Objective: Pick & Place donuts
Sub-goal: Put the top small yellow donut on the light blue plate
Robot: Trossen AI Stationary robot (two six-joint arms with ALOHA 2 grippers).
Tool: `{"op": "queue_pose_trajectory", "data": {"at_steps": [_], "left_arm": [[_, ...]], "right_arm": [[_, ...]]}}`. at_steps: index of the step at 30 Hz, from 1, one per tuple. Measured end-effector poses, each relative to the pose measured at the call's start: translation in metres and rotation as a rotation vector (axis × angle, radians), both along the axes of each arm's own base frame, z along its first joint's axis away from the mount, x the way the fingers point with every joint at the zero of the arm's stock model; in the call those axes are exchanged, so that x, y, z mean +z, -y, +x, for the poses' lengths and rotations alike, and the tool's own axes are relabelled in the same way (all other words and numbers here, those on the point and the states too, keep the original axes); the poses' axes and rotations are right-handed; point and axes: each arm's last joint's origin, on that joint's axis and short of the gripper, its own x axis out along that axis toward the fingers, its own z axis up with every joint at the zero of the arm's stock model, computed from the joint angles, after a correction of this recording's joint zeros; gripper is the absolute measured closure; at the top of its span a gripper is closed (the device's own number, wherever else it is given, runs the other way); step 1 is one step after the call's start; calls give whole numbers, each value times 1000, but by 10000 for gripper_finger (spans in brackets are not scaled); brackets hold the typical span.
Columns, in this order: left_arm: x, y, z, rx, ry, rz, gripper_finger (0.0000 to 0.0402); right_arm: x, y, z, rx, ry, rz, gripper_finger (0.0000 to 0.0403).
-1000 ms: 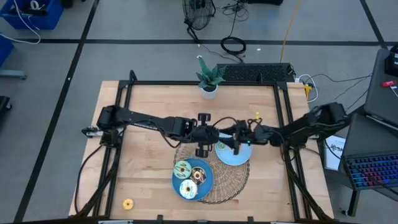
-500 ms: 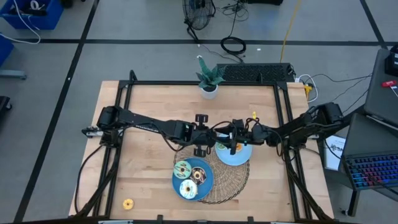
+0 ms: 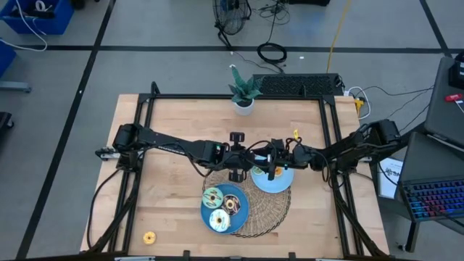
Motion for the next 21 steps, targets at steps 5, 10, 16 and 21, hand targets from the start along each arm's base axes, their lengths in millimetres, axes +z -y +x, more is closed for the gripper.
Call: {"op": "queue_pose_trajectory", "data": {"at_steps": [5,10,16,21], "left_arm": [[1,1,1,-5,14,-4,346],[1,3,2,-16,22,-16,346],[1,4,2,-19,26,-43,346],[1,4,1,3,37,-66,346]], "right_arm": [[0,0,0,-1,-1,-3,166],[0,0,0,-3,-2,-15,208],[0,0,0,-3,-5,-30,292],[0,0,0,-2,-8,-54,359]]}}
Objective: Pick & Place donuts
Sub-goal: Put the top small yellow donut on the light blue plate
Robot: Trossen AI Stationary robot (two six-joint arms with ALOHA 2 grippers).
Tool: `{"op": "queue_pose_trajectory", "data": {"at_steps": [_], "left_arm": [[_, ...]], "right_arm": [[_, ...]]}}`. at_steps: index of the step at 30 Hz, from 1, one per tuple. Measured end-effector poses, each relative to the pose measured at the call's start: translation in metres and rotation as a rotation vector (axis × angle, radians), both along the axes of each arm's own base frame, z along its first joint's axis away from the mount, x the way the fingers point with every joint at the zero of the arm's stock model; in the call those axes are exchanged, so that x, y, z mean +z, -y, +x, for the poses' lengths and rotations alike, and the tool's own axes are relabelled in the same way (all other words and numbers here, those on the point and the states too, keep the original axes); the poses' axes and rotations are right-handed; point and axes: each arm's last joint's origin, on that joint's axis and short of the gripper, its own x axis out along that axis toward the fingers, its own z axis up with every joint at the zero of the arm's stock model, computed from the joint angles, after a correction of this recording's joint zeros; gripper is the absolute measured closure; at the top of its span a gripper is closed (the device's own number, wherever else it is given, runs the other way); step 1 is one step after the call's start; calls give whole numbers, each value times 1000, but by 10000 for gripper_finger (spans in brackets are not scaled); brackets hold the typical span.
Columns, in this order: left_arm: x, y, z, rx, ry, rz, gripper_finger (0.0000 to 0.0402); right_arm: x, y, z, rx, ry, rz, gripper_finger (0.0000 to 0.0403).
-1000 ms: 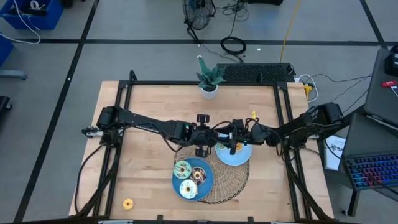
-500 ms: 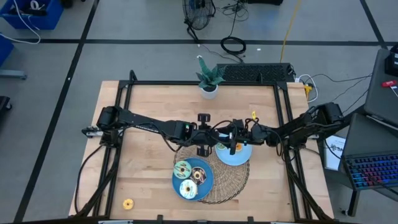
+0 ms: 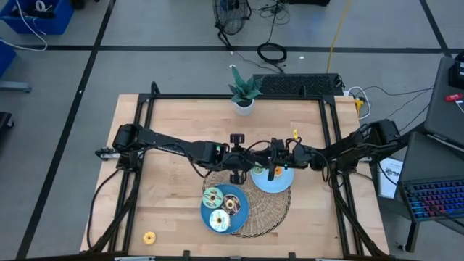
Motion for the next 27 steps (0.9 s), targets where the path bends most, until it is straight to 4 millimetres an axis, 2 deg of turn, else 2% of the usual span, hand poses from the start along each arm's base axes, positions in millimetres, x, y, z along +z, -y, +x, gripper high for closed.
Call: {"op": "queue_pose_trajectory", "data": {"at_steps": [5,16,27], "left_arm": [[6,2,-3,54,25,-56,346],[51,24,-28,-38,125,-137,346],[52,37,-32,-54,134,-146,346]], "right_arm": [[0,0,0,4,1,-16,394],[10,-4,1,121,80,-21,396],[9,-7,0,155,73,-23,397]]}}
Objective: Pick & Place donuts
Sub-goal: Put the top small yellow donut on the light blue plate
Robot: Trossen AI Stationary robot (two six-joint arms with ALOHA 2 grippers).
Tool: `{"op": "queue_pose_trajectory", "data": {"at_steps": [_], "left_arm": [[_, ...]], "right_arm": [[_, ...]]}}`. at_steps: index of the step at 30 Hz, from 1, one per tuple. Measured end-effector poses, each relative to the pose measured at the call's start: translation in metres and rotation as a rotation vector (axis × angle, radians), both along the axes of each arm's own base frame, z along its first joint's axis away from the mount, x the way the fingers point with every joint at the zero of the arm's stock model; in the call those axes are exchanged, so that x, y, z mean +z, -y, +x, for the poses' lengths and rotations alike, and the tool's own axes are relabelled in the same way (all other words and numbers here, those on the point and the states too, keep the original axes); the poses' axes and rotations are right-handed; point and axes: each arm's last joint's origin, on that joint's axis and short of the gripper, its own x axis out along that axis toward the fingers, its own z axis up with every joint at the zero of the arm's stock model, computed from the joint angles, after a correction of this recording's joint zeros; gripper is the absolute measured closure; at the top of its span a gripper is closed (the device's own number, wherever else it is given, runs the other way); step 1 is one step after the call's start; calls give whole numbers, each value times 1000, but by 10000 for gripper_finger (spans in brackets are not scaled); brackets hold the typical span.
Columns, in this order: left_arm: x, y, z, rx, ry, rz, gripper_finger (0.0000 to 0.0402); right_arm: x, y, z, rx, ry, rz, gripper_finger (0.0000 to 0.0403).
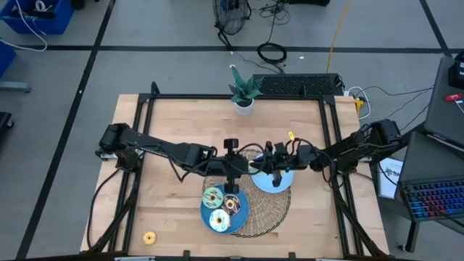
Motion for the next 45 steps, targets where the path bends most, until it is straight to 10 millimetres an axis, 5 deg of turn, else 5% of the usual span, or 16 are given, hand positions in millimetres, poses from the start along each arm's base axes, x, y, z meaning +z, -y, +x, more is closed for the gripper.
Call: {"op": "queue_pose_trajectory", "data": {"at_steps": [13,24,30,37,45], "left_arm": [[0,-10,2,23,-1,-123,329],[4,-11,2,-2,12,-117,145],[10,-2,-17,-29,-71,-86,87],[28,15,-27,-43,26,-60,61],[36,19,-37,-31,40,-39,59]], "right_arm": [[-2,1,-1,-15,-9,-3,397],[-5,1,-1,-1,-47,15,397],[-7,-9,-10,122,-178,22,397],[-7,-21,-30,70,-331,-47,397],[-34,-33,-57,-43,-441,-20,397]]}}
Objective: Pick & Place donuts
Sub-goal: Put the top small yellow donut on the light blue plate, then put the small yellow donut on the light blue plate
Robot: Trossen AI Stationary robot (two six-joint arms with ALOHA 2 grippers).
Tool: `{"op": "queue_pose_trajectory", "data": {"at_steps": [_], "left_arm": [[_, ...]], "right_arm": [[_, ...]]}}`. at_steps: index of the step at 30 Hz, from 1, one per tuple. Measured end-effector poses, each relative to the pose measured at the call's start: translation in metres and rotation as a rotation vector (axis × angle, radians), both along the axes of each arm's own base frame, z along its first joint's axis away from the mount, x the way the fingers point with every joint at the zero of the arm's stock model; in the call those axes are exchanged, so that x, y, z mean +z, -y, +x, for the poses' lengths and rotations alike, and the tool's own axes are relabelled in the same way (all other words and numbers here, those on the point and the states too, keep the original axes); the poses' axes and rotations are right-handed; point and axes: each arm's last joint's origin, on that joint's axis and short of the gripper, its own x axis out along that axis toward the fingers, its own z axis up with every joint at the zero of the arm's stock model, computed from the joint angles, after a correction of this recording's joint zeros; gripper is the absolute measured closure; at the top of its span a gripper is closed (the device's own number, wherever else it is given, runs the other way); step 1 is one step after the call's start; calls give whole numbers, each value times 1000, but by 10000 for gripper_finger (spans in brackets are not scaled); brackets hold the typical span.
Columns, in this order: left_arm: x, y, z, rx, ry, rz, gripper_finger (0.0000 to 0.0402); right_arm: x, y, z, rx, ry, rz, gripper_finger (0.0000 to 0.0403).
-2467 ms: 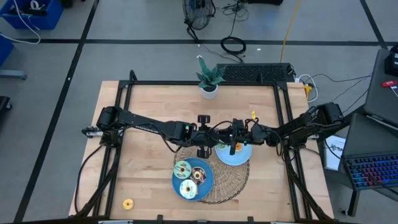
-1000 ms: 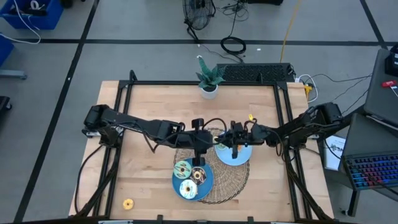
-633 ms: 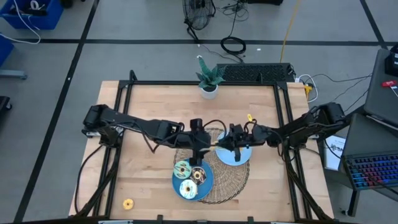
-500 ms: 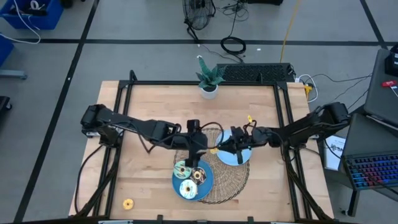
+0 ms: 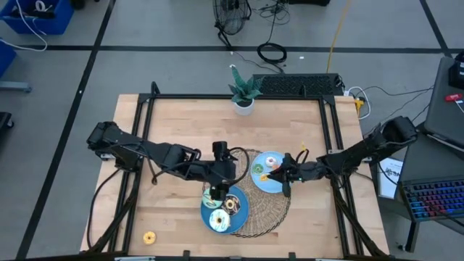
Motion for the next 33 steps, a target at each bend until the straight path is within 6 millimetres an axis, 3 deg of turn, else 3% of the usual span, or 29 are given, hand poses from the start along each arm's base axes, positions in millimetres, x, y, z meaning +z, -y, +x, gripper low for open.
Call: {"op": "queue_pose_trajectory", "data": {"at_steps": [6,13,33], "left_arm": [[-1,-2,0,18,-6,9,65],[-1,-4,1,29,-3,14,64],[-1,-6,1,37,-8,12,66]], "right_arm": [[-18,0,-19,-64,-15,38,397],[-22,2,-26,-58,27,63,390],[-23,-2,-24,-7,38,18,246]]}}
